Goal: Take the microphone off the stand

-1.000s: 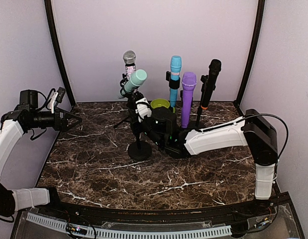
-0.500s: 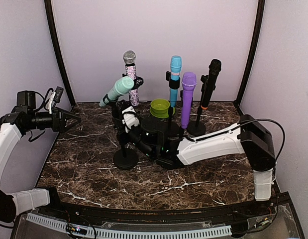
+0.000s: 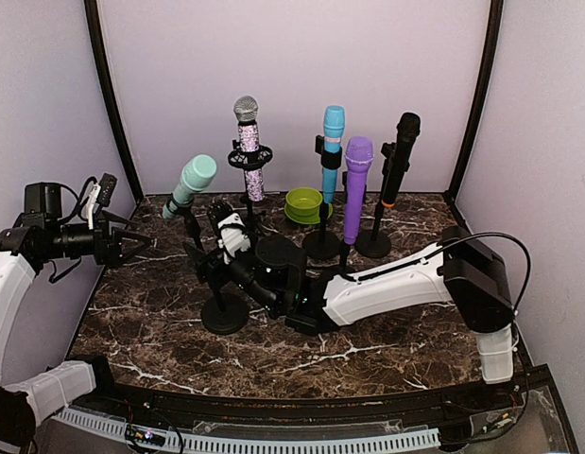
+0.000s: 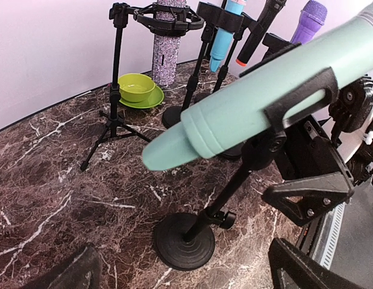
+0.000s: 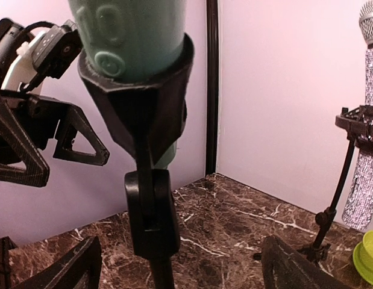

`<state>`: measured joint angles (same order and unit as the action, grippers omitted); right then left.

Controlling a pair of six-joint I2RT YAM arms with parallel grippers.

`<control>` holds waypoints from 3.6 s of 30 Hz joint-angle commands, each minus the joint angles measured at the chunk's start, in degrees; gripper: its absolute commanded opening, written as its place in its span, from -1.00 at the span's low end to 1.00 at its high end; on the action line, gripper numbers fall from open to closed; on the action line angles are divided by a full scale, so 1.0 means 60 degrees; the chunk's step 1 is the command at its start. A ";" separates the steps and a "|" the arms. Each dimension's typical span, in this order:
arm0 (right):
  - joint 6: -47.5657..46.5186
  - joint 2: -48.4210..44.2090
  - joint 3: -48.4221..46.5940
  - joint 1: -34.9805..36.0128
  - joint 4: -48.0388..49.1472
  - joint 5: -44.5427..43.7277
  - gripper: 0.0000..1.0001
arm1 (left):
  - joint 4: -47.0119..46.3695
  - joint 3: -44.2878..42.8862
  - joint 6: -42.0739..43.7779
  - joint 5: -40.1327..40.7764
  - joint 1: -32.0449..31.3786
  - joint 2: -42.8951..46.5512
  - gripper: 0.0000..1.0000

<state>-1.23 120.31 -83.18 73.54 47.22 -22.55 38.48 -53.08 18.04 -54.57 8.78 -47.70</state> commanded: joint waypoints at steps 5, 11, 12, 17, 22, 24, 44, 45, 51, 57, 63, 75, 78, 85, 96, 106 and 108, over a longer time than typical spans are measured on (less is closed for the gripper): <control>0.0454 -0.1706 0.1370 -0.0142 0.1402 0.0557 1.00 | -0.0200 0.0160 -0.0121 -0.0118 -0.0062 0.0170 0.98; 0.0389 -0.2121 0.0730 -0.0383 0.1166 0.1683 0.98 | -0.0833 0.0403 -0.0530 -0.0303 -0.0086 0.0559 0.96; 0.0383 -0.2122 0.0543 -0.0421 0.1072 0.1843 0.97 | -0.0748 0.0357 -0.0438 -0.0256 -0.0086 0.0611 0.96; 0.0336 -0.1927 -0.0198 -0.0630 0.0678 0.2270 0.86 | 0.0214 -0.0126 0.0620 -0.0072 -0.0097 0.0731 0.96; 0.0191 -0.1672 -0.0534 -0.0634 0.0816 0.2721 0.78 | -0.0351 0.0020 0.0314 -0.0244 -0.0280 0.0809 0.94; 0.0166 -0.1539 -0.0652 -0.0638 0.0791 0.2682 0.74 | -0.1171 0.0347 -0.0433 -0.0314 -0.0481 0.0872 0.89; -0.1712 -0.0603 -0.1678 0.0088 0.1247 0.0894 -0.43 | -0.5362 0.1573 -0.4093 0.2147 -0.4185 -0.0121 0.30; -0.1874 -0.0552 -0.1756 0.0152 0.1273 0.0717 -0.48 | -0.5524 0.1631 -0.4174 0.2176 -0.4290 -0.0141 0.25; -0.2771 -0.0027 -0.2555 0.0523 0.1519 -0.0434 -0.71 | -0.5960 0.1875 -0.4140 0.2720 -0.4804 -0.0096 0.16; -0.2885 0.0286 -0.3062 0.0644 0.1584 -0.0700 -0.79 | -0.6540 0.1935 -0.4280 0.3012 -0.4875 -0.0342 -0.07; -0.3017 0.0217 -0.2939 0.0715 0.1870 -0.0820 -0.86 | -0.6624 0.2015 -0.4180 0.3274 -0.5004 -0.0528 -0.60; -0.3990 -0.0006 -0.2685 0.0862 0.2930 -0.0770 -0.94 | -0.6593 0.1797 -0.4456 0.4867 -0.5021 -0.0552 -1.00; -0.4201 -0.0227 -0.2608 0.0918 0.2991 -0.0702 -0.95 | -0.6414 0.1628 -0.4485 0.5246 -0.5022 -0.0717 -1.00; -0.4300 -0.1091 -0.1978 0.1038 0.3162 -0.0516 -1.00 | -0.6425 0.1414 -0.4239 0.5685 -0.5008 -0.0887 -1.00; -0.5029 -0.1986 -0.1328 0.1457 0.3999 -0.0264 -1.00 | -0.6388 0.1137 -0.3920 0.6255 -0.4993 -0.1079 -1.00; -0.4899 -0.3037 -0.0450 0.1731 0.4426 -0.0124 -1.00 | -0.6387 0.1125 -0.3645 0.6522 -0.4964 -0.1197 -1.00; -0.4834 -0.3185 -0.0310 0.1773 0.4487 -0.0089 -1.00 | -0.6325 0.1083 -0.3675 0.6530 -0.4948 -0.1229 -1.00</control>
<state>-29.85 110.52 -84.60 79.61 56.58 -27.66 -1.87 -45.87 -1.32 -29.32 -23.66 -53.10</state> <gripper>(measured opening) 0.391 0.217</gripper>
